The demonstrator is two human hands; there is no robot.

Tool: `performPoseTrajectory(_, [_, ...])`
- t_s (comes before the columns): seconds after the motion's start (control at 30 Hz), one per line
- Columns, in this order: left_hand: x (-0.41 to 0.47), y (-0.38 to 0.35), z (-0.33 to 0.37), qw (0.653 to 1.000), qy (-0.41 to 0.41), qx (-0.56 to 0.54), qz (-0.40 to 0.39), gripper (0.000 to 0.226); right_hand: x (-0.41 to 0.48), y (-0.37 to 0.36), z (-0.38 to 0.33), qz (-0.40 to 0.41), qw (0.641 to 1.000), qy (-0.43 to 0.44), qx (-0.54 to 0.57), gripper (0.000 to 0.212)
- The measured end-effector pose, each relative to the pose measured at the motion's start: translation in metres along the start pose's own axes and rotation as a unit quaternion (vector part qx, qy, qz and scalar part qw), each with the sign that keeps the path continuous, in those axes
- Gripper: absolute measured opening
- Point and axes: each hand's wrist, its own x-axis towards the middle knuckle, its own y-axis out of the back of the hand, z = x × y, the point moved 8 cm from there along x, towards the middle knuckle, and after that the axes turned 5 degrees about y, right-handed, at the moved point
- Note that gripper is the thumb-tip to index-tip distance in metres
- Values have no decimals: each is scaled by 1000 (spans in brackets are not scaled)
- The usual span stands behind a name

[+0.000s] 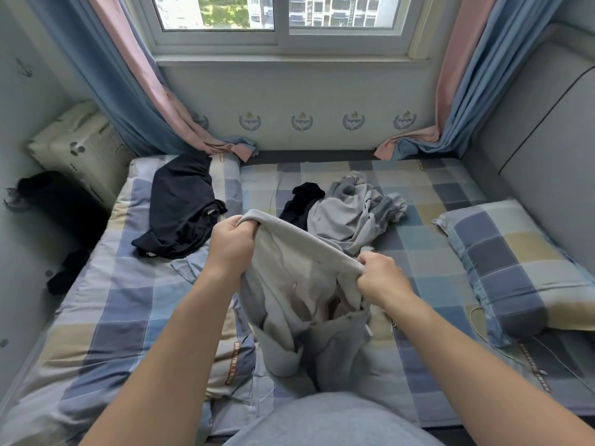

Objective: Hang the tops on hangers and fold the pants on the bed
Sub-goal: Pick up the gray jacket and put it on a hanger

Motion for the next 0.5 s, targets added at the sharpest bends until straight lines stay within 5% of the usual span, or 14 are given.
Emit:
performPoseTrajectory(0.23, [5,1,-5,998,-2,-47,30,28,2,-2,39,26,999,-26,38,18])
performPoseTrajectory(0.5, [20,9,-9,999,-10,13,42,24,-1,12,10,3,947,73,313,38])
